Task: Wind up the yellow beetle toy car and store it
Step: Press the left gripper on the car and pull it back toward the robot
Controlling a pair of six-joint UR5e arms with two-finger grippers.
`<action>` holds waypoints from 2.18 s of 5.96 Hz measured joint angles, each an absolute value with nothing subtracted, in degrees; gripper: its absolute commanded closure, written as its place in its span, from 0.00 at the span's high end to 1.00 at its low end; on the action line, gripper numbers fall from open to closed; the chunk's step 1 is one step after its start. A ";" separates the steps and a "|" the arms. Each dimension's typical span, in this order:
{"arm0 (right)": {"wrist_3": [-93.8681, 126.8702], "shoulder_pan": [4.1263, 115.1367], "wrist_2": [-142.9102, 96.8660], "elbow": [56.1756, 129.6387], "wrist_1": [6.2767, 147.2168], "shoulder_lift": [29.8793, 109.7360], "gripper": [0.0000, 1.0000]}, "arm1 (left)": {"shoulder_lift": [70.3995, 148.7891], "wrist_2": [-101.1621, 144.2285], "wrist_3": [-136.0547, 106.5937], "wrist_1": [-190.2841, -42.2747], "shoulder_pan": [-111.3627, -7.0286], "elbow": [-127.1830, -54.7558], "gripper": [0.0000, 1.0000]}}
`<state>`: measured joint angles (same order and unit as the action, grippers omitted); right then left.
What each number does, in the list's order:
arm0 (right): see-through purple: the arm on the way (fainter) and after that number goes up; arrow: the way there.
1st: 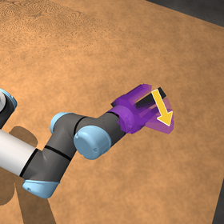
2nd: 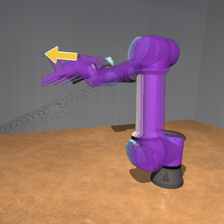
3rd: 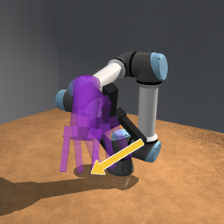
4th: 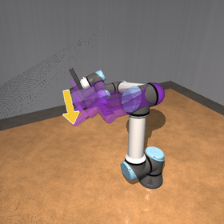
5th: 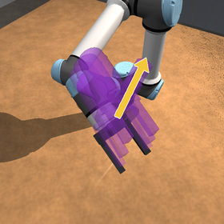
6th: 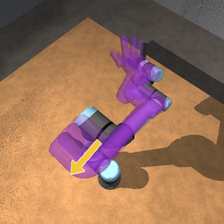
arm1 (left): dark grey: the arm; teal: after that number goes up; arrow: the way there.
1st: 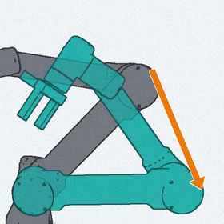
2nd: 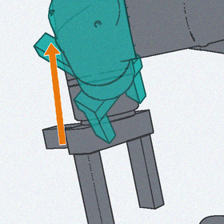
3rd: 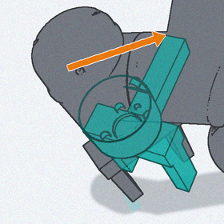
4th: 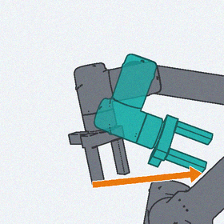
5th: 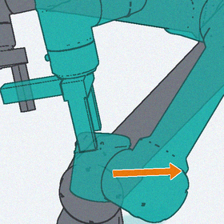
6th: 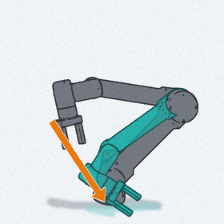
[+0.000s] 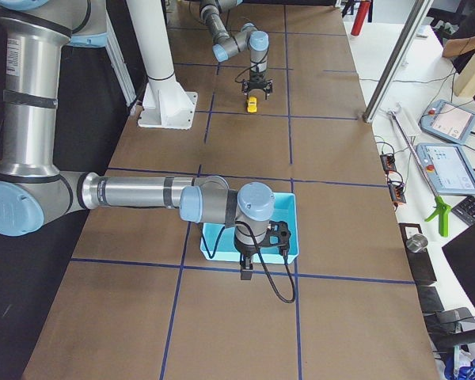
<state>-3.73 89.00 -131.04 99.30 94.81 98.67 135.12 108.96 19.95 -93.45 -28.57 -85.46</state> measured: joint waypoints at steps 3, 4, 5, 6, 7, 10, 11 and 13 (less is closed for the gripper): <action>-3.70 88.95 -130.42 96.78 94.72 97.32 1.00 | 135.21 108.98 19.63 -93.51 -27.32 -85.30 1.00; -3.69 88.95 -130.08 96.53 94.74 97.33 1.00 | 135.22 108.98 19.37 -93.52 -27.21 -85.15 1.00; -3.69 88.95 -129.90 96.42 94.74 97.33 1.00 | 135.63 108.98 19.26 -93.55 -27.18 -84.39 1.00; -3.69 88.95 -129.84 96.28 94.75 97.36 1.00 | 136.14 108.98 19.16 -94.03 -27.16 -83.39 1.00; -3.67 88.95 -129.82 96.17 94.75 97.36 1.00 | 136.47 108.98 19.10 -94.74 -27.16 -82.68 1.00; -3.61 88.94 -129.88 96.15 94.75 97.12 1.00 | 137.23 108.98 19.01 -95.57 -26.85 -81.24 0.79; -3.60 88.95 -129.89 96.12 94.75 97.12 1.00 | 137.26 108.99 18.99 -95.61 -26.83 -81.16 0.59; -3.60 88.94 -129.90 96.07 94.74 97.21 1.00 | 137.07 109.02 19.05 -95.68 -26.81 -81.13 0.04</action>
